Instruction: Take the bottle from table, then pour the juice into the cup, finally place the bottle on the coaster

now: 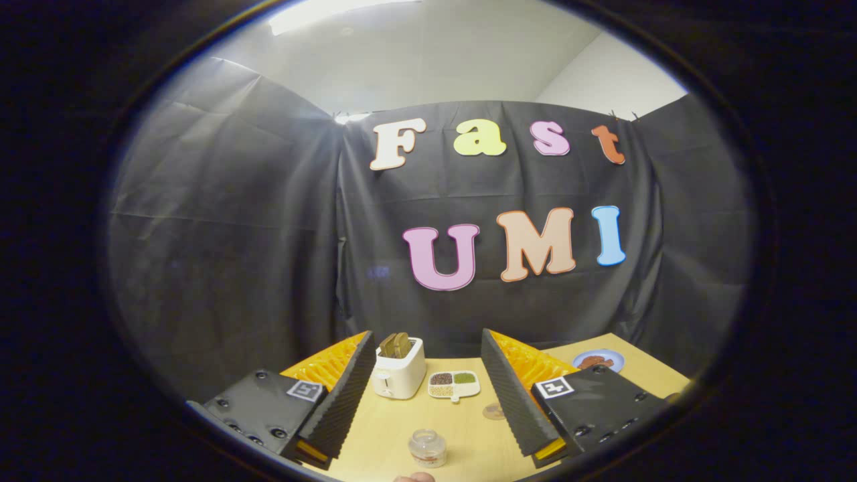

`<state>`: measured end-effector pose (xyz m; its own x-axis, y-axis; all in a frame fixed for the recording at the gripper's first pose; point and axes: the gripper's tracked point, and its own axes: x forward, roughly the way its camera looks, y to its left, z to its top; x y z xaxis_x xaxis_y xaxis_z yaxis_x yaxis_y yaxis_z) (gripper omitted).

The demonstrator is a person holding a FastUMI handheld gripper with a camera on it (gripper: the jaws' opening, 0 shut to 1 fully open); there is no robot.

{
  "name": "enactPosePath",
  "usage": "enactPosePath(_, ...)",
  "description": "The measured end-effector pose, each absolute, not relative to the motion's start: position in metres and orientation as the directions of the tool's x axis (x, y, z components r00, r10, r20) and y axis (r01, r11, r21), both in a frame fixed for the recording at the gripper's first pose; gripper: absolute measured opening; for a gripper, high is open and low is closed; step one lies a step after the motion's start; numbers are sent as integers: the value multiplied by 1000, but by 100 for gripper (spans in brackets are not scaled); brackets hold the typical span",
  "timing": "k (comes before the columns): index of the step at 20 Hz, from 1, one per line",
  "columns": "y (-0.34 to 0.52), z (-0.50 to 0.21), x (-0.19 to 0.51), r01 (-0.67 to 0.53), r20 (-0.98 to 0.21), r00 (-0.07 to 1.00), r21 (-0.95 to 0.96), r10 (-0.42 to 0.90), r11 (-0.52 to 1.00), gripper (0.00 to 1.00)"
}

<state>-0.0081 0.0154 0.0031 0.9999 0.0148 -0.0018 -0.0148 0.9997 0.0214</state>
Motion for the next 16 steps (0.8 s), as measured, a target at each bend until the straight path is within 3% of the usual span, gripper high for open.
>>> enactPosePath(10,17,-11,-7,-9,-23,1000,35,10,999,98)
enactPosePath(16,12,-71,-2,19,-136,991,27,-15,999,98)
